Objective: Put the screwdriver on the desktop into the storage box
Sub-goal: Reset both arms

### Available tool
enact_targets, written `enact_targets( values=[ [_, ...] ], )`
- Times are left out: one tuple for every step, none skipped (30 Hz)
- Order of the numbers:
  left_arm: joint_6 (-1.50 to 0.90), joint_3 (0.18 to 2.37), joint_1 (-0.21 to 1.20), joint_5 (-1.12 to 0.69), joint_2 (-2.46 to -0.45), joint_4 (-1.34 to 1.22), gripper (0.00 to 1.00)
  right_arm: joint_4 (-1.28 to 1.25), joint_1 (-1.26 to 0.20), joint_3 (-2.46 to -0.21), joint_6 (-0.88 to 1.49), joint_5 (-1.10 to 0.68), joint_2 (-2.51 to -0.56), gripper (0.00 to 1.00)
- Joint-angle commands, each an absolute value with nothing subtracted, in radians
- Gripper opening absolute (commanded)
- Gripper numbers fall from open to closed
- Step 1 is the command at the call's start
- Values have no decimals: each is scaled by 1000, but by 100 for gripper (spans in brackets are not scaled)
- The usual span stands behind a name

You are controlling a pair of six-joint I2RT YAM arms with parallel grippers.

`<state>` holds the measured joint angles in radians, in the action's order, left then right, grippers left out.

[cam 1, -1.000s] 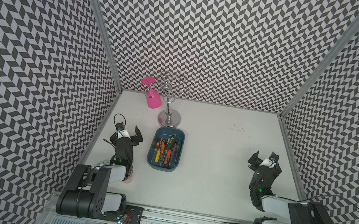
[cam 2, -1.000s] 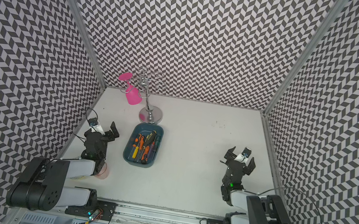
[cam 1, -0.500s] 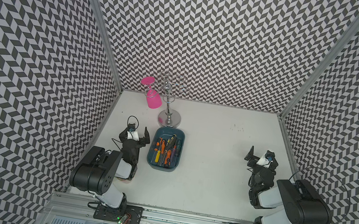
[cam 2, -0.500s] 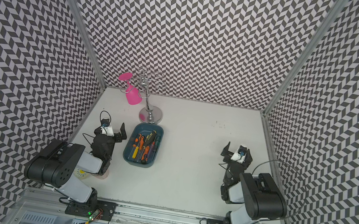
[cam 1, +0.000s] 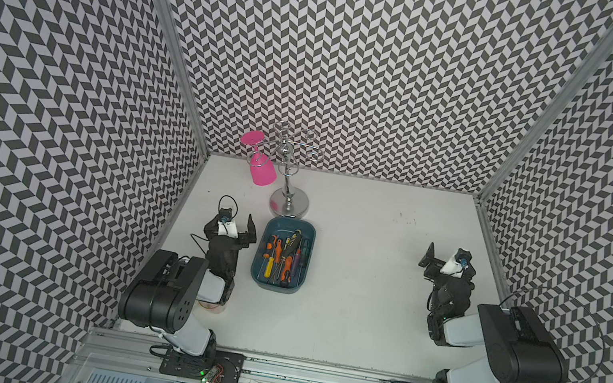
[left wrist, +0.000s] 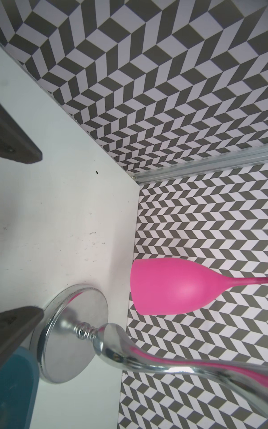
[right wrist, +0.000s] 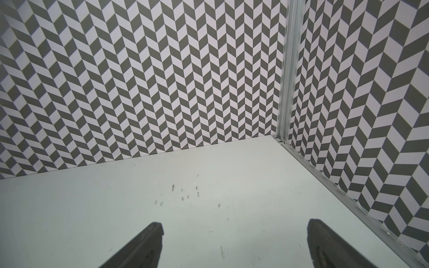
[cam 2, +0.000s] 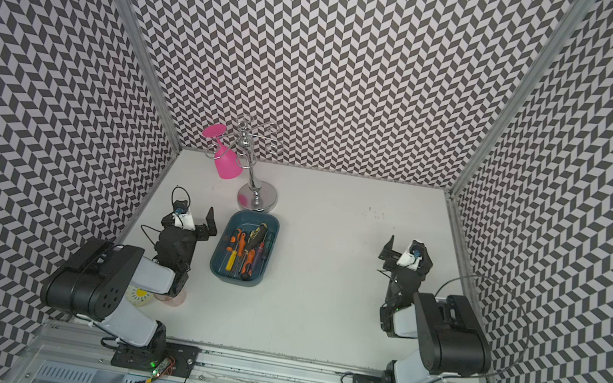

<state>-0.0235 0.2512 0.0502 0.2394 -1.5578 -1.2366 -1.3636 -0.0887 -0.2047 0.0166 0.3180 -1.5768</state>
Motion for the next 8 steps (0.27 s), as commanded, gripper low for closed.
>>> enact_targets(
  values=[
    [-34,273,40,192,-1559,-1210,100,-1393,-88,-201,26,310,-1571,100],
    [-34,271,40,192,-1560,-1215,100,-1392,-88,-201,26,310,-1572,100],
    [-35,270,40,193,-1558,-1216,100,-1391,-89,-201,26,310,-1571,100],
    [-36,269,40,192,-1555,-1218,100,-1391,-88,-200,26,310,-1572,100],
    [-35,266,40,193,-1553,-1220,100,-1391,-88,-201,26,309,-1571,100],
    [-32,262,41,197,-1551,-1225,100,-1392,-88,-201,26,310,-1571,100],
    [-29,253,50,209,-1547,-1238,100,-1392,-87,-200,26,311,-1571,100],
    [-18,244,72,253,-1546,-1257,100,-1392,-89,-200,27,311,-1571,100]
  ],
)
